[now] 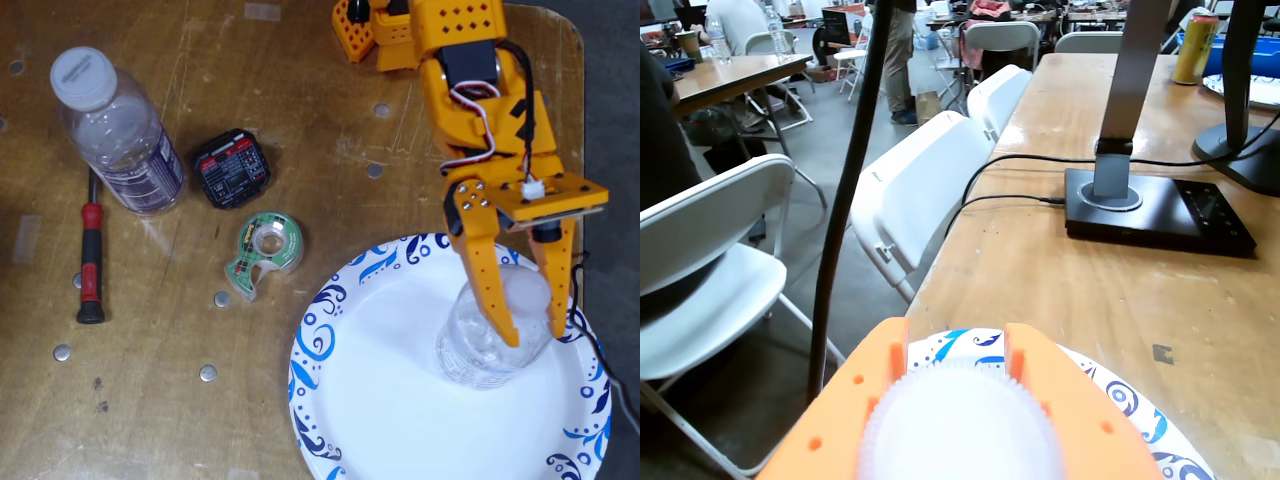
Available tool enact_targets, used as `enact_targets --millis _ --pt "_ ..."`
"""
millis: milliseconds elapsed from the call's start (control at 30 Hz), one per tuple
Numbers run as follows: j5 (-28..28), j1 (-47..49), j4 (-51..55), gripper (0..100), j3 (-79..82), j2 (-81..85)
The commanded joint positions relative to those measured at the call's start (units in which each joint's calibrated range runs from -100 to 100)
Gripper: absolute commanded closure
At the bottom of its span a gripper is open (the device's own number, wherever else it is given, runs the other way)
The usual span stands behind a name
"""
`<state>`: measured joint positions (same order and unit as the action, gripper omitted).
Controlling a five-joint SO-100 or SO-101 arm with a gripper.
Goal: Move the bottles to the plate
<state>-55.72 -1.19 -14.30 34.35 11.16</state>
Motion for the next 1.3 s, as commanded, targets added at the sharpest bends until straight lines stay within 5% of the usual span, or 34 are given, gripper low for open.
enact_targets --millis 0,533,1267 --pt "-0.2 0.1 0.0 97 -0.3 0.6" --pt "-2.4 2.0 -0.8 75 -1.3 1.1" --pt "-4.9 6.3 -5.0 67 1.9 7.8"
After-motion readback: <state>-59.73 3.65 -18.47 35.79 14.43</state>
